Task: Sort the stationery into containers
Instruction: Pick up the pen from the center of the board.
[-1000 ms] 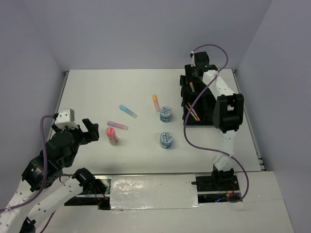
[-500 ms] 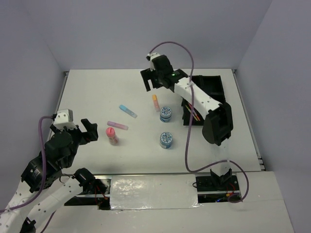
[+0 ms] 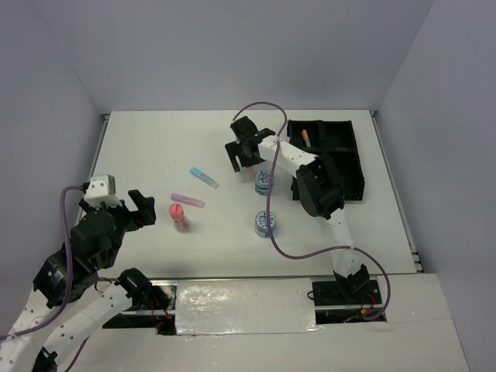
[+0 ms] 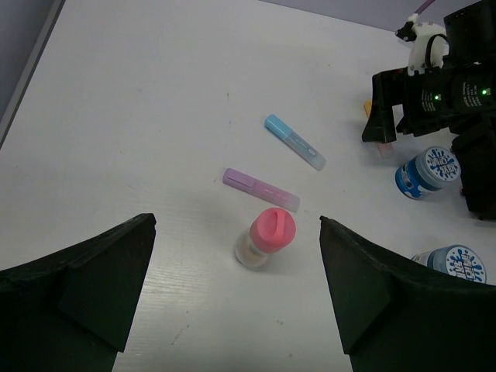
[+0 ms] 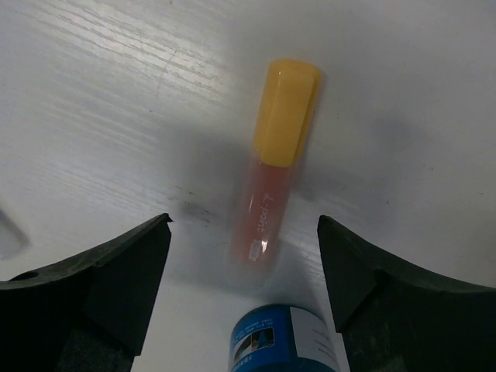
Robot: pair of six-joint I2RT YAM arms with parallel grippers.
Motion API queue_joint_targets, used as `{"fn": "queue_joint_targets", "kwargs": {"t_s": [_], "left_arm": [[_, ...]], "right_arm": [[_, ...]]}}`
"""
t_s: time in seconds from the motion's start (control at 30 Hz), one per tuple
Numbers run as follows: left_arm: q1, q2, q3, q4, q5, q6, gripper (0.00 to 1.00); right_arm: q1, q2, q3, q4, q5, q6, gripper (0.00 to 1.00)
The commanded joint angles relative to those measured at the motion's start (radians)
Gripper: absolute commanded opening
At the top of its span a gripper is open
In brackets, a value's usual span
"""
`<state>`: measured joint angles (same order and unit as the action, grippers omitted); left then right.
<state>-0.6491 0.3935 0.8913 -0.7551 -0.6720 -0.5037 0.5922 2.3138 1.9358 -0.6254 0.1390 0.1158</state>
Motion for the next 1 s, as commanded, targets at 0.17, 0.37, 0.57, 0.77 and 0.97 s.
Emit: {"fn": "queue_joint_targets", "kwargs": {"t_s": [0.17,0.37,0.57,0.77,0.97], "left_arm": [[0.006,-0.019,0.012,0.030,-0.008,-0.004,0.99],[0.006,-0.027,0.008,0.034,-0.003,-0.001,0.99],[0.006,-0.001,0.015,0.030,-0.008,-0.006,0.99],[0.006,0.030,0.017,0.028,-0.005,-0.004,0.99],[0.008,0.044,0.014,0.033,0.003,0.001,0.99]], "right_arm": [[-0.017,0.065,0.057,-0.042,-0.047,0.024,0.61],[-0.017,0.064,0.048,-0.033,-0.076,0.016,0.29],[-0.032,0.010,0.083,0.022,-0.134,-0.001,0.00],[-0.097,-0.183,0.081,0.059,-0.150,-0.034,0.00],[-0.273,-0.208,0.141,-0.078,-0.095,-0.132,0.00]]}}
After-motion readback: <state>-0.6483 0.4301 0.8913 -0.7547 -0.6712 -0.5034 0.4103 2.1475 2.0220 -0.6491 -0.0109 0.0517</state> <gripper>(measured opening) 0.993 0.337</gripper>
